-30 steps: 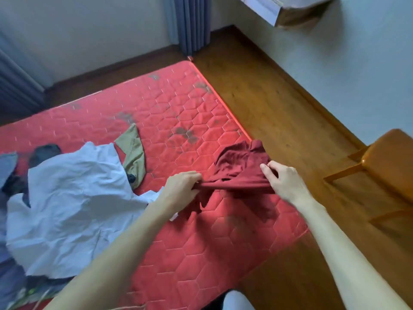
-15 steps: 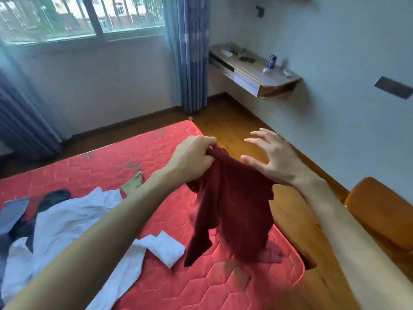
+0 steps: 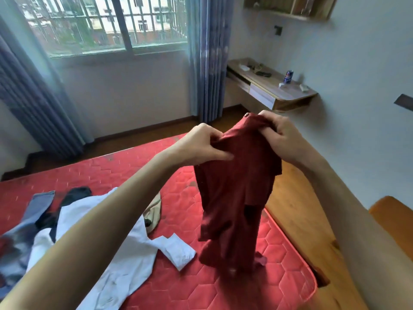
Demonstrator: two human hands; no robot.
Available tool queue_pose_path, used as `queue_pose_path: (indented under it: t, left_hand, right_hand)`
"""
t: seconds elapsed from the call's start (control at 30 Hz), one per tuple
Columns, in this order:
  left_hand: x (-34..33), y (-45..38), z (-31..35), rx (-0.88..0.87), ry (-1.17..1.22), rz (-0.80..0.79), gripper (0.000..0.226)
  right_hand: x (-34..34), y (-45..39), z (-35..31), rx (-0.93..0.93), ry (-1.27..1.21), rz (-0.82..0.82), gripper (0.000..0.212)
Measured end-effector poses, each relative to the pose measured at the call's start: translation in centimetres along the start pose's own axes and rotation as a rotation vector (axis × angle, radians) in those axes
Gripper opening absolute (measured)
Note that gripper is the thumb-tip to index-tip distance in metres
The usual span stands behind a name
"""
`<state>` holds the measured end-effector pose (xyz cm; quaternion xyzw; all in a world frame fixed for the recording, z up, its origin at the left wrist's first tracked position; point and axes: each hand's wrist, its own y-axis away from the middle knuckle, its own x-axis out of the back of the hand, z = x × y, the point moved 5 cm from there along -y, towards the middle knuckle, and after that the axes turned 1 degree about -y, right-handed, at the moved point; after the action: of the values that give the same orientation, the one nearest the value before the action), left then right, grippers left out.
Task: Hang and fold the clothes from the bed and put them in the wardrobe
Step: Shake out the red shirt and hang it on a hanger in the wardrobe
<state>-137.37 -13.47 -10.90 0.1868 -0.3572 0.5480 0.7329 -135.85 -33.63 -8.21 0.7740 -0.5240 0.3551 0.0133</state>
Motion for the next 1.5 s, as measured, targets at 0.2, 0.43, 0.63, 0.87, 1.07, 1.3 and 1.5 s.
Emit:
queue_pose_path:
  t: [0.2,0.43,0.63,0.87,1.07,1.3,1.5]
  left_hand:
    - [-2.0,1.1,-3.4,0.088,0.253,0.002,0.021]
    - [-1.5,0.7,-1.0,-0.007,0.246,0.178,0.025]
    - [-1.5,-0.2,2.0,-0.107,0.247,0.186,0.026]
    - [-0.8,0.6,1.5,-0.107,0.229,0.233,0.024]
    - [-2.8,3.0,-2.7,-0.045,0.174,0.084,0.006]
    - [-6.8,-0.1,-2.5,-0.078,0.119,0.109,0.080]
    - [-11.1,-2.1,-2.3,-0.040,0.177,-0.061,0.024]
  right_hand:
    - [2.9,-0.3,0.0,-0.040,0.043,0.159,0.020]
    - [3.3,1.7,4.7,-0.244,0.192,0.225,0.049]
    - [0.2,2.2,3.1,-0.159,0.093,-0.046,0.063]
    - [-3.4,0.5,0.7,-0.006,0.061,-0.114,0.015]
    - [1.4,-0.5,-0.3,-0.131,-0.301,0.251,0.040]
    - [1.4,-1.0,-3.1,-0.089,-0.261,0.076,0.057]
    - [4.5,-0.5,-3.1,-0.087,-0.289,0.230,0.031]
